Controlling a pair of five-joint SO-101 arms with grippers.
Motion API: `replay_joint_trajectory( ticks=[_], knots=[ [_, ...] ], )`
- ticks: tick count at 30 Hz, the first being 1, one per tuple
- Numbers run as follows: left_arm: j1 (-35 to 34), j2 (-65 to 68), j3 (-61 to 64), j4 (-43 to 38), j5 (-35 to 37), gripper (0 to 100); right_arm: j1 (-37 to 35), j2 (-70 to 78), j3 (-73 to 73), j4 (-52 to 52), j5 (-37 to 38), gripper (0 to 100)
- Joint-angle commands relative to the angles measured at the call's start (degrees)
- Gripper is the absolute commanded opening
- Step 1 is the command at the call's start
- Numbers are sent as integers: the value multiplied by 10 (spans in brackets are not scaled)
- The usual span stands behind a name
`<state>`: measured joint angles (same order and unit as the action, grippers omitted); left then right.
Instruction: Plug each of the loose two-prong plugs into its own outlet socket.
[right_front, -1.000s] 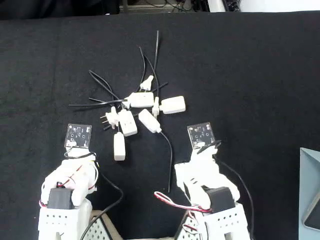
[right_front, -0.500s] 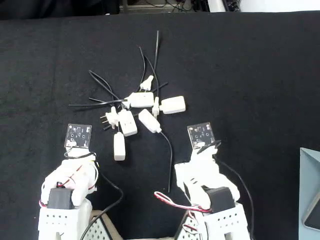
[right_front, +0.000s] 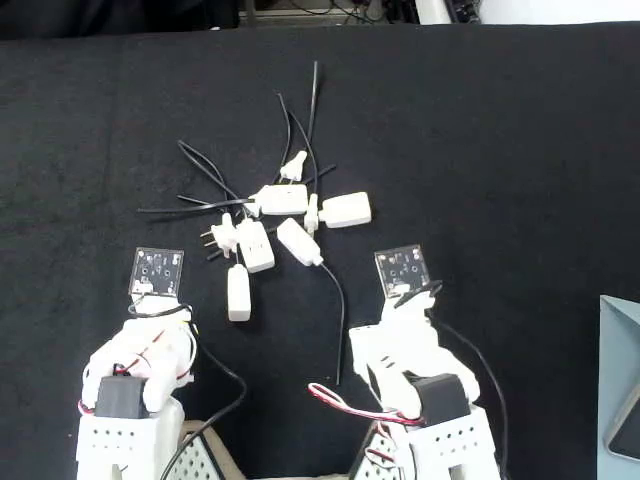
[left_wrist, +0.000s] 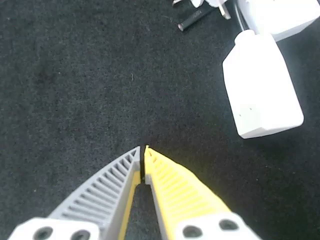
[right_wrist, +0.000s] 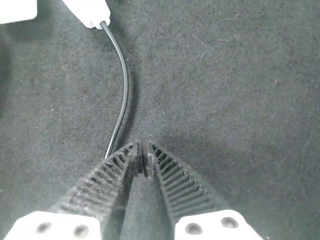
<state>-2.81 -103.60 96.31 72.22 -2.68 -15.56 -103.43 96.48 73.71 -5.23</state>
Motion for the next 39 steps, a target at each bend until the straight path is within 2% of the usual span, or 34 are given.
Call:
replay_joint_trajectory(
  ticks=[1, 23, 30, 37, 39],
  knots=[
    [2, -2, 11, 4, -3, 30, -4, -47, 0, 8, -6, 19],
    [2, -2, 11, 4, -3, 30, -4, -47, 0, 8, -8, 18],
    [2, -2, 11, 4, -3, 30, -29, -47, -2, 8, -6, 21],
    [2, -2, 11, 4, -3, 30, 21, -47, -3, 8, -2, 21],
    [2, -2, 11, 4, -3, 30, 23, -47, -7, 10, 35, 21]
  ],
)
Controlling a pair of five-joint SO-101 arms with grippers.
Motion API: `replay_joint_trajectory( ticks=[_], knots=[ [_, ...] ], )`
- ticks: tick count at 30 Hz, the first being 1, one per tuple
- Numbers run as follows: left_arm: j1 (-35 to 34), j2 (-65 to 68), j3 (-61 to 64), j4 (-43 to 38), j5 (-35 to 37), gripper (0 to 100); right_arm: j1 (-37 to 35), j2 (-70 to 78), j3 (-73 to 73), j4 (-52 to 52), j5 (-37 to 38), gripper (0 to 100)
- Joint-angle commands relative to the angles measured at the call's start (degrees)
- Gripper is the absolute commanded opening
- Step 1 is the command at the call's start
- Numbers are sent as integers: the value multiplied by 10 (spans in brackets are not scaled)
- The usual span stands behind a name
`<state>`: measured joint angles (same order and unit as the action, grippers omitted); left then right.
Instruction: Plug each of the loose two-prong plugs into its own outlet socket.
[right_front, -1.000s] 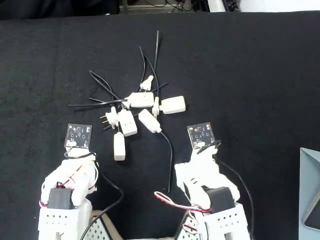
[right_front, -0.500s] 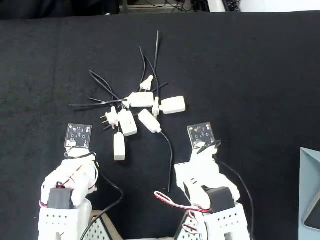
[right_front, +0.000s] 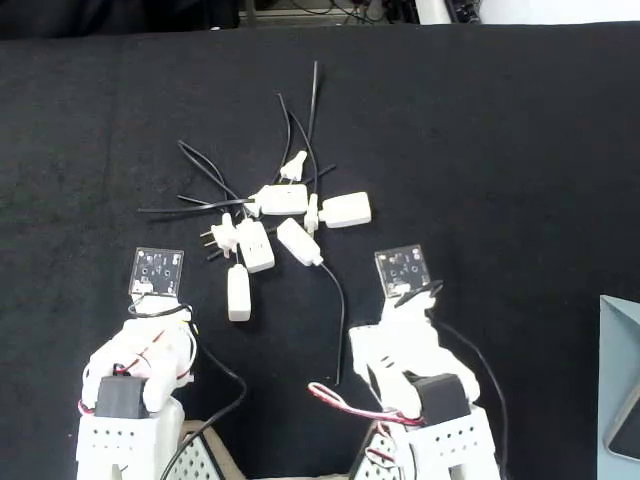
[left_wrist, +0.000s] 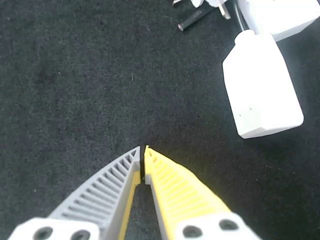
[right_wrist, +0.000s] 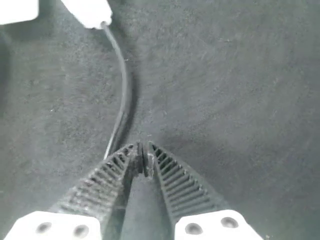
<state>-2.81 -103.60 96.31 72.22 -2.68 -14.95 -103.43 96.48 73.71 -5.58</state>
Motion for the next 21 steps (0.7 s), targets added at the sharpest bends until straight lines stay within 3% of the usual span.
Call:
replay_joint_trajectory(
  ticks=[1, 6, 10, 21],
  knots=[
    [2, -2, 11, 4, -3, 30, 18, -47, -15, 11, 66, 21],
    [2, -2, 11, 4, -3, 30, 72, -46, -23, 4, 217, 21],
    [2, -2, 11, 4, -3, 30, 121, -44, -27, -67, 312, 18],
    [2, -2, 11, 4, -3, 30, 122, 11, -266, -108, 260, 21]
  ],
)
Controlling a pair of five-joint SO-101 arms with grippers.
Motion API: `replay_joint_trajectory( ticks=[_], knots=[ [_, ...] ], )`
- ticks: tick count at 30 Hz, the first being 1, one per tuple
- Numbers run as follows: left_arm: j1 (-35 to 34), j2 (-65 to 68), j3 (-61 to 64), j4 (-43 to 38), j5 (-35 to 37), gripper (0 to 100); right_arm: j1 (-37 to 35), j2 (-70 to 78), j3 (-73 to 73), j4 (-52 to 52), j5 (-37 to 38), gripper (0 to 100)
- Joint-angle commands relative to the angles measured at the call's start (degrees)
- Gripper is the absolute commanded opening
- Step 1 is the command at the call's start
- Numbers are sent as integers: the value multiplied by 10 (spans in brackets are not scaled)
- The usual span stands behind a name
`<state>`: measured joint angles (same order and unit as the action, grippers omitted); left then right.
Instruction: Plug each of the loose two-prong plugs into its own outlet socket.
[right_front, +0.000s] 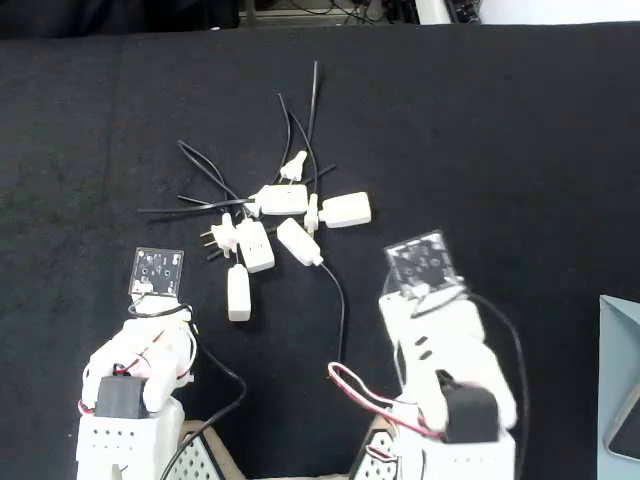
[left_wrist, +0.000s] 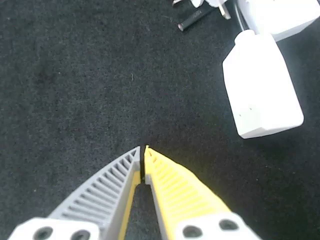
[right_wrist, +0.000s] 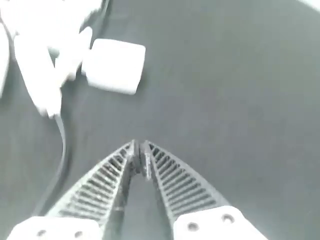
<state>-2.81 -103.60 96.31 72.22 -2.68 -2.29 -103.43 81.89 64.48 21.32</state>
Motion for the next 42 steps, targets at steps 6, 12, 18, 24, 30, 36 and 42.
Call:
replay_joint_trajectory(
  ticks=[6, 12, 18, 24, 30, 36, 42],
  knots=[
    [2, -2, 11, 4, -3, 30, -66, 264, -270, -17, -14, 21],
    [2, -2, 11, 4, -3, 30, -112, 547, -451, -19, -78, 21],
    [2, -2, 11, 4, -3, 30, -157, 797, -608, -19, -158, 22],
    [2, -2, 11, 4, -3, 30, -173, 1008, -750, -20, -240, 23],
    [2, -2, 11, 4, -3, 30, -180, 1176, -858, -7, -251, 52],
    [2, -2, 11, 4, -3, 30, -195, 1269, -951, 76, -251, 155],
    [2, -2, 11, 4, -3, 30, -195, 1328, -999, 85, -251, 152]
  ],
)
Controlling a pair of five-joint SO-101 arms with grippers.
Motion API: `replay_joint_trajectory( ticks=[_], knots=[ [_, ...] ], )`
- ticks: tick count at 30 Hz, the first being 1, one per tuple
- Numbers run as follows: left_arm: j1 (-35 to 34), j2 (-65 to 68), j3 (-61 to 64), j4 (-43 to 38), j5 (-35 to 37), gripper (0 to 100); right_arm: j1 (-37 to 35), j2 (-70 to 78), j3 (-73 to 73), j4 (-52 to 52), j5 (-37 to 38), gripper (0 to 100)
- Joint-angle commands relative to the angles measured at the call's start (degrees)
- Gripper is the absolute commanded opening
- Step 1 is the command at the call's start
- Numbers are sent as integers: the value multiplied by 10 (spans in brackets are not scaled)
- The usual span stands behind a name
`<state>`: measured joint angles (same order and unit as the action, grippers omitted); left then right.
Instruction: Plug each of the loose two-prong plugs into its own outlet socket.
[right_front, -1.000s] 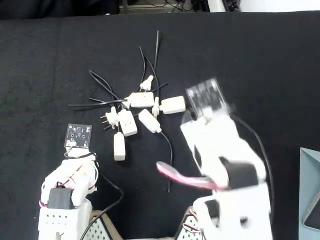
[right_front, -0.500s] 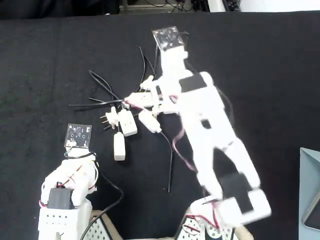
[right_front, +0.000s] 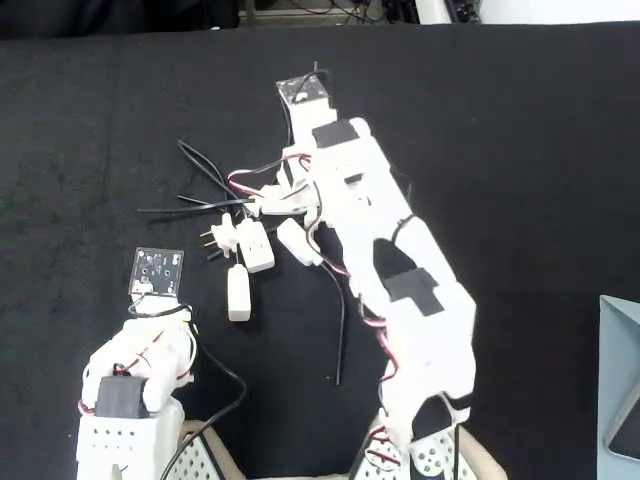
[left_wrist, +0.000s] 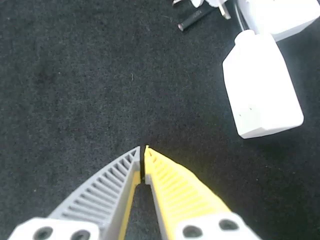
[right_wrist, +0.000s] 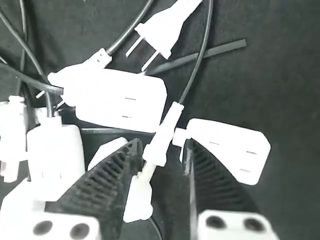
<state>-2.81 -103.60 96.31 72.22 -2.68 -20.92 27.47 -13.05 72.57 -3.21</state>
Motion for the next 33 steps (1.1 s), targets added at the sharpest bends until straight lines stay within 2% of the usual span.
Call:
replay_joint_trajectory(
  ticks=[1, 10, 15, 17, 21, 27, 30, 33],
  knots=[
    [2, -2, 11, 4, -3, 30, -9, 28, -53, 4, -6, 152],
    [2, -2, 11, 4, -3, 30, -9, 76, -65, 12, -6, 146],
    [2, -2, 11, 4, -3, 30, -9, 85, -70, 47, -3, 18],
    [2, -2, 11, 4, -3, 30, -7, 84, -70, 62, -2, 18],
    [2, -2, 11, 4, -3, 30, -7, 82, -101, 124, -1, 11],
    [2, -2, 11, 4, -3, 30, -8, 82, -250, 282, -1, 11],
    [2, -2, 11, 4, -3, 30, -4, 51, -265, 287, -1, 11],
    [2, -2, 11, 4, -3, 30, -16, -13, -218, 287, 9, 11]
  ],
)
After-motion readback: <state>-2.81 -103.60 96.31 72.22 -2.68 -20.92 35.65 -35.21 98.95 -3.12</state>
